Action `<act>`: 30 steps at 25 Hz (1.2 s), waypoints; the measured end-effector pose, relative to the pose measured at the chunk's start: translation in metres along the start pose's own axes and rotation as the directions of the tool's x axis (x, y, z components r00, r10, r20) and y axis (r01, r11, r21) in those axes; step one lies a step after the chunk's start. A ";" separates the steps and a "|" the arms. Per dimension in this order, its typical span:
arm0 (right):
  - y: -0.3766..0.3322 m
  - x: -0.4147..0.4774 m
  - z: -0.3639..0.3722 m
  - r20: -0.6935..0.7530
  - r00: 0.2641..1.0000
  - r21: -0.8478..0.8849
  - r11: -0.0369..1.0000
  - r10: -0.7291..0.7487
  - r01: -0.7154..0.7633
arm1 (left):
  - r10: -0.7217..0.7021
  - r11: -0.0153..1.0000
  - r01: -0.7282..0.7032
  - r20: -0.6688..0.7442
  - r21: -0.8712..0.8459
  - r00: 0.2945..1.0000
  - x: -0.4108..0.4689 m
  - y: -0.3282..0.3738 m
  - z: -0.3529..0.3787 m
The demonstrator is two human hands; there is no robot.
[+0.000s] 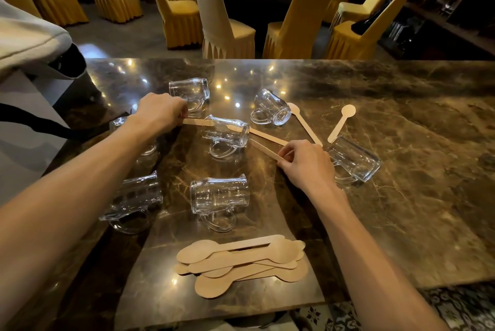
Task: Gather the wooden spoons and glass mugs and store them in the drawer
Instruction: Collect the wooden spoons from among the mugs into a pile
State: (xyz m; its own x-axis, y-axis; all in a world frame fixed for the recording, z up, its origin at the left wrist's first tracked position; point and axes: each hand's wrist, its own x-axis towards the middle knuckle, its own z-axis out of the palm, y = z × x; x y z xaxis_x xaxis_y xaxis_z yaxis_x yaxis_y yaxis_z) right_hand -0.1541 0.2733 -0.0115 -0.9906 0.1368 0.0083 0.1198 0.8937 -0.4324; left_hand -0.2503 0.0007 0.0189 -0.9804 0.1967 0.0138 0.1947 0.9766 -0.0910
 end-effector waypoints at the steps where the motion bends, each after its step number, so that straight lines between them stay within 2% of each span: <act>1: -0.001 -0.001 -0.001 -0.016 1.000 0.010 1.000 -0.007 0.007 | -0.003 0.999 0.003 0.000 -0.033 1.000 0.000 -0.002 0.000; 7: -0.006 -0.011 -0.014 -0.098 0.993 0.066 0.995 -0.072 0.078 | -0.013 0.969 -0.026 -0.154 -0.247 0.988 -0.006 -0.005 -0.003; 14: -0.015 -0.031 -0.033 -0.232 0.963 0.007 0.990 -0.136 0.142 | 0.034 0.892 -0.198 -0.377 -0.405 0.926 -0.023 0.011 -0.028; 17: -0.017 -0.039 -0.041 -0.233 0.959 0.042 0.984 -0.160 0.174 | 0.076 0.859 -0.252 -0.376 -0.446 0.923 -0.036 0.021 -0.043; 22: -0.027 -0.058 -0.051 -0.219 0.930 0.112 0.939 -0.294 0.324 | 0.148 0.796 -0.326 -0.357 -0.511 0.922 -0.068 0.035 -0.065; 30: -0.032 -0.089 -0.057 -0.171 0.866 0.082 0.869 -0.470 0.487 | 0.238 0.705 -0.376 -0.300 -0.601 0.924 -0.120 0.056 -0.076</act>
State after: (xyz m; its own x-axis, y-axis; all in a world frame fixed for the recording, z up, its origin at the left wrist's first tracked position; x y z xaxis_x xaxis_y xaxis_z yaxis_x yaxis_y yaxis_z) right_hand -0.0659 0.2571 0.0525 -0.9029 -0.2281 0.3644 -0.3842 0.8086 -0.4456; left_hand -0.1195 0.0387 0.0880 -0.8502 0.4398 0.2895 0.5250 0.6665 0.5293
